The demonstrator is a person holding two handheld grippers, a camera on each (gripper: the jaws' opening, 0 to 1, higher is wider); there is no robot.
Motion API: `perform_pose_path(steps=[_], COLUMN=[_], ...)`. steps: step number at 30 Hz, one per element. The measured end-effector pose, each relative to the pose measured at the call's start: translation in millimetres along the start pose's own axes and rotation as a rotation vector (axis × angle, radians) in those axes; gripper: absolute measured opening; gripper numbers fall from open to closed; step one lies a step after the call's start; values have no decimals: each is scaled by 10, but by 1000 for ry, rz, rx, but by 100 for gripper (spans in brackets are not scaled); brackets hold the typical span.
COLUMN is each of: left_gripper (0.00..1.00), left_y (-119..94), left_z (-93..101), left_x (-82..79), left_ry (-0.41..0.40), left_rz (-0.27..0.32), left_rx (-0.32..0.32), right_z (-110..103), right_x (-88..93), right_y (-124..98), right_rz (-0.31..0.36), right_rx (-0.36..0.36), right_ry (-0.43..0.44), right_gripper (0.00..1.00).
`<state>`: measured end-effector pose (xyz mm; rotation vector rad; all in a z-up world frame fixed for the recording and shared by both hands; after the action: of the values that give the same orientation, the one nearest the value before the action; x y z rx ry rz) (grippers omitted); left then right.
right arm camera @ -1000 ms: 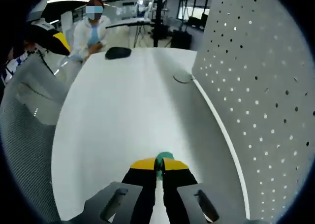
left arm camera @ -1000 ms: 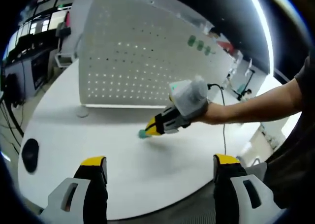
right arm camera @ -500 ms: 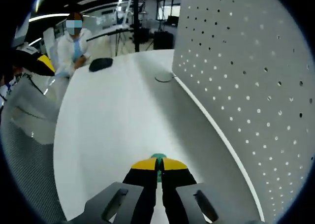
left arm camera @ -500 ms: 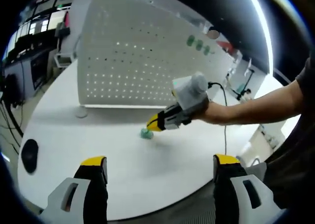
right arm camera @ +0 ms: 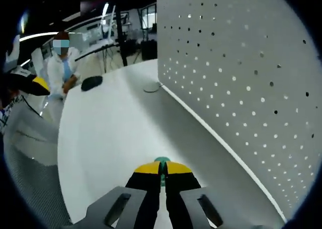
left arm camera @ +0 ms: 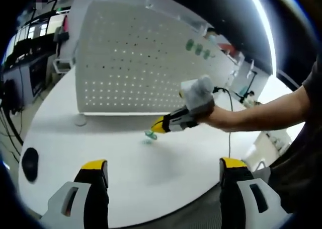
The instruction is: Insert the hook assembly into the mounting plate slot until the hook locks in place.
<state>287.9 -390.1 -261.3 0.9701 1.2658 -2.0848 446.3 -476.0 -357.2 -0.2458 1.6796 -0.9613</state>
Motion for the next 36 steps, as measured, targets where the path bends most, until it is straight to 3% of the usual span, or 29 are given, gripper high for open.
perform_pose_path(steps=[8, 15, 20, 25, 28, 33, 36], left_gripper=[95, 95, 94, 93, 92, 89, 82], left_y=[14, 14, 17, 27, 60, 109, 124], left_z=[60, 109, 143, 188, 216, 260, 357], left_x=[-68, -160, -222, -254, -264, -299, -356], left_ry=[15, 39, 44, 47, 34, 12, -66], left_rz=[13, 19, 32, 34, 30, 36, 68], left_rx=[15, 26, 25, 43, 67, 95, 159], right_z=[38, 21, -83, -193, -284, -444, -554], right_x=[-165, -360, -410, -444, -454, -476, -518], right_y=[-370, -758, -985, -1161, -1248, -1405, -1493], right_rz=[106, 244, 293, 355, 418, 459, 493], right_rx=[51, 100, 140, 146, 110, 105, 99], right_ry=[56, 130, 97, 138, 288, 306, 322], right_gripper=[0, 0, 0, 0, 0, 0, 0])
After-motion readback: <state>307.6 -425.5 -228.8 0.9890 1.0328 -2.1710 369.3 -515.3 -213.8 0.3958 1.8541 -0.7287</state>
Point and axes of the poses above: the point that each gripper's makers call its tool centre point, and the gripper's own axes: y roughly forward along the fingers, z roughly to its right, x roughly out of its underside, the point moved 2 cm from there along -y, roughly backward along the fingers, and after that the axes turned 3 degrees about -x, right-handed, at the moved point
